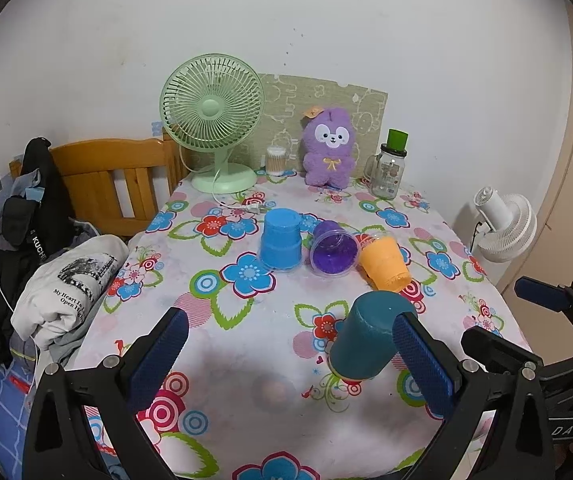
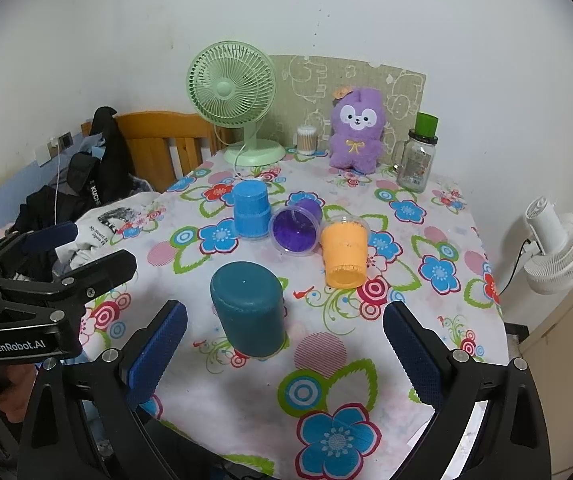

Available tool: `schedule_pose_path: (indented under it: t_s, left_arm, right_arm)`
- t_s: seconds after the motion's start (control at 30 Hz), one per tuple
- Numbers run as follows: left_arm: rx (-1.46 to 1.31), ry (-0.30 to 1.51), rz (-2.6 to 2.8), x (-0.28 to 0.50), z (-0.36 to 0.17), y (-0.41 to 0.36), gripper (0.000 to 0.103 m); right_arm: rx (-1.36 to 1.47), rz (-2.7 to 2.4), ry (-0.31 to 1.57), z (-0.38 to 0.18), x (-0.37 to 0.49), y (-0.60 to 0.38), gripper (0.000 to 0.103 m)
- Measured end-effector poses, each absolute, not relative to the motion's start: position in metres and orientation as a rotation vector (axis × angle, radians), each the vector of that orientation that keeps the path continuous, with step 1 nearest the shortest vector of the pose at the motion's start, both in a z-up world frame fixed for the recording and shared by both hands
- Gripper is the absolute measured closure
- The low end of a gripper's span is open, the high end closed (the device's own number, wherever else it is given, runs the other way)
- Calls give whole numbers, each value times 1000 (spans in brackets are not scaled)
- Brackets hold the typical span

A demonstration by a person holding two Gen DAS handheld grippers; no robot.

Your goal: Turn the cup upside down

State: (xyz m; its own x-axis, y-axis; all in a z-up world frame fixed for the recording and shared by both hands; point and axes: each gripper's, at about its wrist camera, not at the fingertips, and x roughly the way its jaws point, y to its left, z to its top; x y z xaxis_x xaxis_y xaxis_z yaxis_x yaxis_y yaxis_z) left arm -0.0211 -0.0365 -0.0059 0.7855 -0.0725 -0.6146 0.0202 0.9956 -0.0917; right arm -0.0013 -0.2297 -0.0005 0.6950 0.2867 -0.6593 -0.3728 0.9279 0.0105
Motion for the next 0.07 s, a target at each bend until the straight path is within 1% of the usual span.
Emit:
schedule_pose_path:
  t_s: [0.07]
  left_arm:
    - [-77, 669, -50, -21, -6, -37, 0]
  right_arm:
    - [-127, 369, 714, 0, -1, -230, 3]
